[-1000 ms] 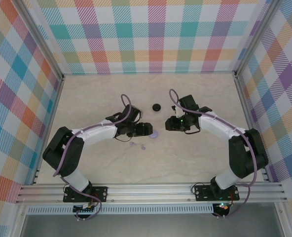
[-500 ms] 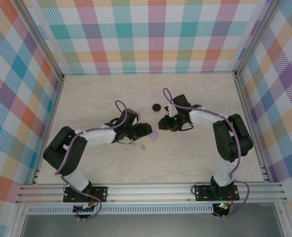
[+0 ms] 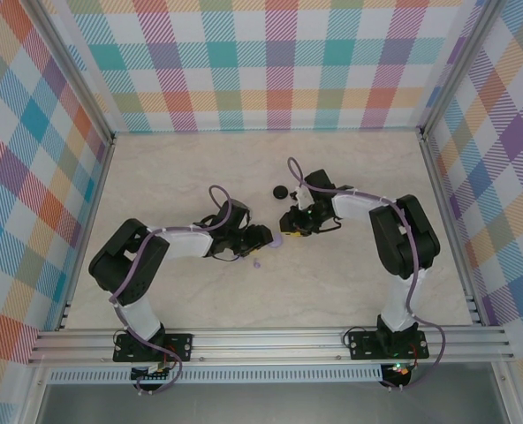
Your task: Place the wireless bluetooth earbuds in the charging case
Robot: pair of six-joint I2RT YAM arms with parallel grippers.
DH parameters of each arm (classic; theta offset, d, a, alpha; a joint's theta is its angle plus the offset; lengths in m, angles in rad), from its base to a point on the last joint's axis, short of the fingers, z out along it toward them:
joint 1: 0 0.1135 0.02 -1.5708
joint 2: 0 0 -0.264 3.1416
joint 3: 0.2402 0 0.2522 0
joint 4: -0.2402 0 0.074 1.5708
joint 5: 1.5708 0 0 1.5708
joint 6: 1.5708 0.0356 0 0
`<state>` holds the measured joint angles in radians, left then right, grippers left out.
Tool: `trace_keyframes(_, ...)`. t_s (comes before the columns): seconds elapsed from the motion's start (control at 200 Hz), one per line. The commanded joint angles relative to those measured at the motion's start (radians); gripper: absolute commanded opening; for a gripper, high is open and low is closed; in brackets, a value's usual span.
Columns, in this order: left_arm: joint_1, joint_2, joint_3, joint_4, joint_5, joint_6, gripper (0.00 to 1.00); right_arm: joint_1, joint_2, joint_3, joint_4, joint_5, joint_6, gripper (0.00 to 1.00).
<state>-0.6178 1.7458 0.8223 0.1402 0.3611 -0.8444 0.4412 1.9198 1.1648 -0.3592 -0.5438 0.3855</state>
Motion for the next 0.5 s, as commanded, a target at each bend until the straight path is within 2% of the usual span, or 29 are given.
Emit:
trace_keyframes(0.0, 0.009, 0.018, 0.001, 0.021, 0.025, -0.008, 0.52, 0.01, 0.035, 0.031, -0.006, -0.033, 0.002, 0.29)
trace_keyframes(0.495, 0.006, 0.068, 0.02, 0.047, 0.057, -0.008, 0.52, 0.016, 0.058, 0.018, 0.001, -0.032, 0.019, 0.23)
